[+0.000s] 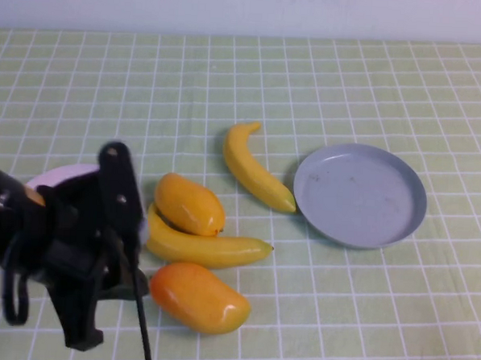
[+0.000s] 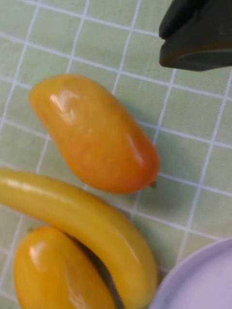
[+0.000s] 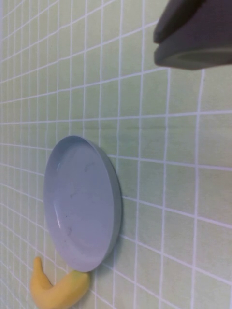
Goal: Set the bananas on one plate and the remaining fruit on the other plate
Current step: Put one type of fruit in the left plate
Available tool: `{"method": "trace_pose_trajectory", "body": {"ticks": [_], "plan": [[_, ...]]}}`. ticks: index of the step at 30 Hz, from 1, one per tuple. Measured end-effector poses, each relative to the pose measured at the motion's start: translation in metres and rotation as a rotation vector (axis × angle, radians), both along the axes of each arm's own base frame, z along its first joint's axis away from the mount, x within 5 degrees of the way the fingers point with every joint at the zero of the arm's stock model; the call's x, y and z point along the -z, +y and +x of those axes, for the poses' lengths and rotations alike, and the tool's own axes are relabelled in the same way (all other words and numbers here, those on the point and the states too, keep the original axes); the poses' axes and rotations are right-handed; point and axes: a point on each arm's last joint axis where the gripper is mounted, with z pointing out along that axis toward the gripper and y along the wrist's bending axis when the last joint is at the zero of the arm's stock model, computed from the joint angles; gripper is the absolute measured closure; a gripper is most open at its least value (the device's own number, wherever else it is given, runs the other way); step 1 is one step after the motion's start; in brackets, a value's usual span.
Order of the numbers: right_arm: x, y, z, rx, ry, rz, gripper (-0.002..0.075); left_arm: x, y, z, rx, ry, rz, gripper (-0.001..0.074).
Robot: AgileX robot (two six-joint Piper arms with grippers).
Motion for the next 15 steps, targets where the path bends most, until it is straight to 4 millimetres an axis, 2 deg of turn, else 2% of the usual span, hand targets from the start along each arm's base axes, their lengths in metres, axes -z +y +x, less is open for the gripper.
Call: {"method": "trace_pose_trajectory", "body": {"ticks": [5,7,9,15], "plan": [[0.0,0.0,0.0,0.0,0.0,0.002,0.0743,0.016,-0.035,0.003,0.221,-0.017,0.097,0.0731],[0.0,0.0,0.0,0.0,0.0,0.002,0.0743,0.019,-0.047,0.005,0.274,-0.031,0.114,0.0698],[0.0,0.0,0.0,0.0,0.0,0.002,0.0743,0.024,-0.059,0.005,0.338,-0.052,0.142,0.0618],[0.0,0.0,0.0,0.0,0.0,0.002,0.0743,0.041,-0.083,0.01,0.452,-0.143,0.234,0.0192]]}}
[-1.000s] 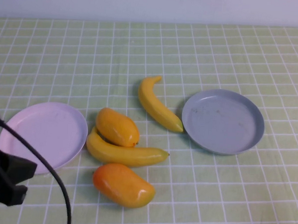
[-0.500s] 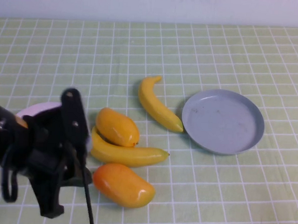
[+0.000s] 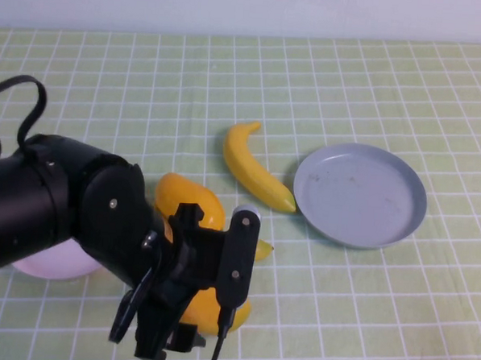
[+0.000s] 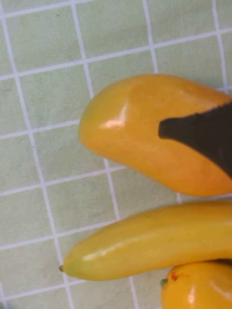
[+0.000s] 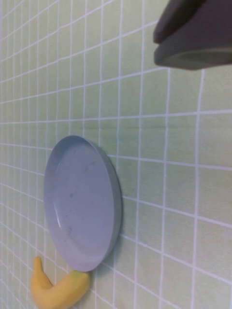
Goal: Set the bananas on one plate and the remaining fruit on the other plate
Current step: Put one type of fruit in the left plate
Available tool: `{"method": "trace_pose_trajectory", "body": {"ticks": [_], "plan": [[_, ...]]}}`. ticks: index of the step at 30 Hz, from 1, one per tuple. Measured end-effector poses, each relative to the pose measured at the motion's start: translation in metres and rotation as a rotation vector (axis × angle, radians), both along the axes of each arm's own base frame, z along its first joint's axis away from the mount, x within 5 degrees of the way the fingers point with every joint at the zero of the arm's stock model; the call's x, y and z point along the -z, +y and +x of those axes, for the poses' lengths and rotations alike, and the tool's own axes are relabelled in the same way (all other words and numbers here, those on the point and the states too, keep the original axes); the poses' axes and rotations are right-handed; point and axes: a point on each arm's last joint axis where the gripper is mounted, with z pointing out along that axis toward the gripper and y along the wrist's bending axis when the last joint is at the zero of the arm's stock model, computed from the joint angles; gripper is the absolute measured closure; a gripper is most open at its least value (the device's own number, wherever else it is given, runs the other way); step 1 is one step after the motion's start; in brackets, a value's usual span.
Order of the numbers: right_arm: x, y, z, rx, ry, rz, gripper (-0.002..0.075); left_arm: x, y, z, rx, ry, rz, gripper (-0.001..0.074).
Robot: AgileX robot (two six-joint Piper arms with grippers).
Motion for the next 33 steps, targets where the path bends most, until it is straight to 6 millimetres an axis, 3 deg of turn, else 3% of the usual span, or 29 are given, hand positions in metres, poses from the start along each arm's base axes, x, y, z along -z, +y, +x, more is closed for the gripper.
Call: {"method": "trace_pose_trajectory", "body": {"ticks": [2,6,26,33], "plan": [[0.0,0.0,0.0,0.0,0.0,0.002,0.0743,0.003,-0.004,0.003,0.012,-0.027,0.002,0.0123],[0.0,0.0,0.0,0.0,0.0,0.002,0.0743,0.009,-0.008,0.009,0.04,-0.071,0.003,0.0084],[0.0,0.0,0.0,0.0,0.0,0.002,0.0743,0.056,-0.02,0.028,0.09,-0.058,0.092,0.0077],[0.0,0.0,0.0,0.0,0.0,0.002,0.0743,0.058,-0.02,0.029,0.094,-0.057,0.1,0.0206]]}}
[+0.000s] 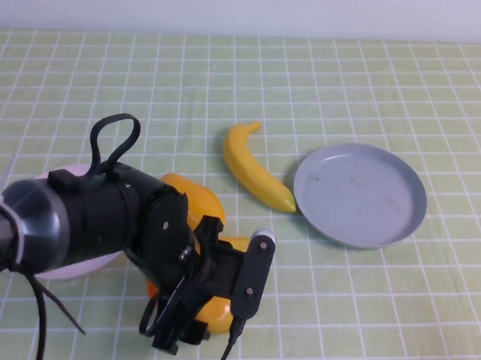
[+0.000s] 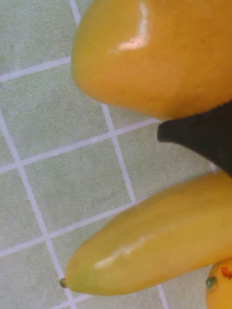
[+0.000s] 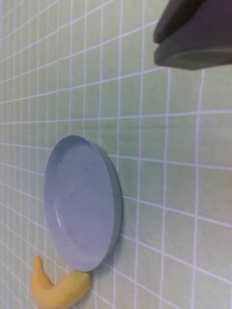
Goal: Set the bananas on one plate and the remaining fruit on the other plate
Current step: Put one type of fruit in the left plate
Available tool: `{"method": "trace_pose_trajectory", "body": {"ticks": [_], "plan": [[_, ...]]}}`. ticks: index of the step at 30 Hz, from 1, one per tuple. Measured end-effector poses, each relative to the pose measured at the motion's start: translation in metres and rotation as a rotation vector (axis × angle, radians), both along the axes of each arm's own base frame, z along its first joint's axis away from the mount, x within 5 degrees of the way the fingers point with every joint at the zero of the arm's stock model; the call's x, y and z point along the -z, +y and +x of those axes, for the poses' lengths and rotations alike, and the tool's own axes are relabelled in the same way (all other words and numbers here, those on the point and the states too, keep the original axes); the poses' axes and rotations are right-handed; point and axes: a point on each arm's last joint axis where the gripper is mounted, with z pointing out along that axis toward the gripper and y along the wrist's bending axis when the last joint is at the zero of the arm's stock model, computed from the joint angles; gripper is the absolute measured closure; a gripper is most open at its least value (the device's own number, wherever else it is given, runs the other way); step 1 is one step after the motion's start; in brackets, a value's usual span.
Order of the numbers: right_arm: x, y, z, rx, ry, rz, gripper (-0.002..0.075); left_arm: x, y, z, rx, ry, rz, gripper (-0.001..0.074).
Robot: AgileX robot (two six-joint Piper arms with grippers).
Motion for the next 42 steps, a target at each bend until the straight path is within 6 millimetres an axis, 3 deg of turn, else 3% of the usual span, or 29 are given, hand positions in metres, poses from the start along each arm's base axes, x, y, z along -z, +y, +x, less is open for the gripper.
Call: {"method": "trace_pose_trajectory", "body": {"ticks": [6,10,16,23,28,35,42], "plan": [[0.0,0.0,0.0,0.0,0.0,0.0,0.0743,-0.001,0.002,-0.001,0.019,0.005,0.031,0.0206],[0.0,0.0,0.0,0.0,0.0,0.0,0.0743,-0.021,0.008,-0.008,-0.03,0.0,0.003,0.0206],[0.0,0.0,0.0,0.0,0.0,0.0,0.0743,-0.069,0.031,-0.014,-0.515,-0.01,-0.18,0.0206],[0.0,0.0,0.0,0.0,0.0,0.0,0.0743,-0.086,0.082,0.022,-1.056,-0.114,-0.342,0.0206],[0.0,0.0,0.0,0.0,0.0,0.0,0.0743,-0.078,0.109,0.046,-1.264,-0.134,-0.397,0.0206],[0.0,0.0,0.0,0.0,0.0,0.0,0.0743,-0.053,0.145,0.086,-1.478,-0.098,-0.319,0.0206],[0.0,0.0,0.0,0.0,0.0,0.0,0.0743,-0.04,0.146,0.12,-1.549,-0.017,-0.257,0.0206]]}}
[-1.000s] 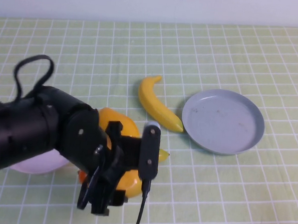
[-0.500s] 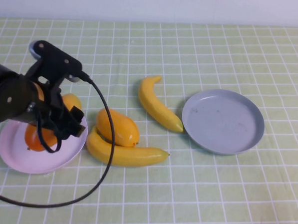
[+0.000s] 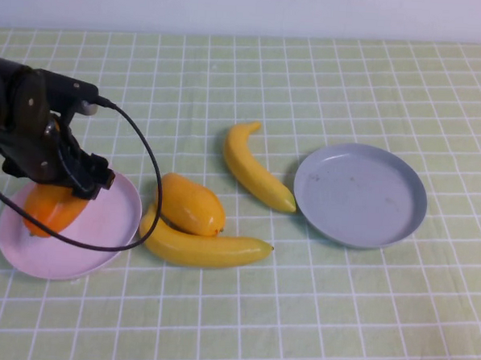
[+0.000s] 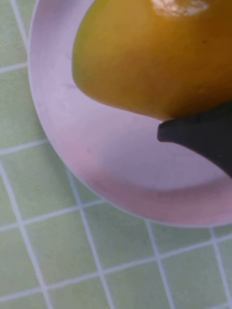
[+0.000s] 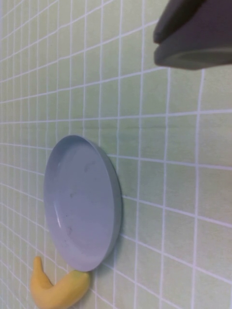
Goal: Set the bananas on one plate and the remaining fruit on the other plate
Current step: Put one type of fruit in the left plate
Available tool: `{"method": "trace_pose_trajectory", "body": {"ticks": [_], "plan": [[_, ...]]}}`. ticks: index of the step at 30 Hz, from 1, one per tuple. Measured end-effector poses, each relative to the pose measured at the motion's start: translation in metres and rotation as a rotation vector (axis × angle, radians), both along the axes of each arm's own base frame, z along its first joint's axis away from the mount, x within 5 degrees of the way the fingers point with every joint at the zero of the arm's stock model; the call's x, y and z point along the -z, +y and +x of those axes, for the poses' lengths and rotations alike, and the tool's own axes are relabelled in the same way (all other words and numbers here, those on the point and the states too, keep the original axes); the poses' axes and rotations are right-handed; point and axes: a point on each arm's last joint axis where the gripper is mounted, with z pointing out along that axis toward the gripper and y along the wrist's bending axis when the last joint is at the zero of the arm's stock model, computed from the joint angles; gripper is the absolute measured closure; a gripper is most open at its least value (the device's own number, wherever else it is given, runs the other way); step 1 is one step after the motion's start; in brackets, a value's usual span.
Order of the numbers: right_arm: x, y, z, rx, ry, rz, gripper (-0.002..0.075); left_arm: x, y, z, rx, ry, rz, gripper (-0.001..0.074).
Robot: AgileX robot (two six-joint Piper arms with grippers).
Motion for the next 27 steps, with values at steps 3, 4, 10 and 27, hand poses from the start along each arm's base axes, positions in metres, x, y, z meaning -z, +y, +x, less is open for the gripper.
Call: {"method": "trace_pose_trajectory", "body": {"ticks": [3,4,10,27], "plan": [[0.0,0.0,0.0,0.0,0.0,0.0,0.0743,0.009,-0.003,0.009,0.011,0.054,0.005,0.0206],[0.0,0.0,0.0,0.0,0.0,0.0,0.0743,0.013,-0.003,0.011,0.012,0.071,0.01,0.0206],[0.0,0.0,0.0,0.0,0.0,0.0,0.0743,0.022,-0.003,0.013,0.014,0.116,0.023,0.0179],[0.0,0.0,0.0,0.0,0.0,0.0,0.0743,-0.043,-0.001,-0.01,-0.036,-0.038,-0.063,0.0069]]}}
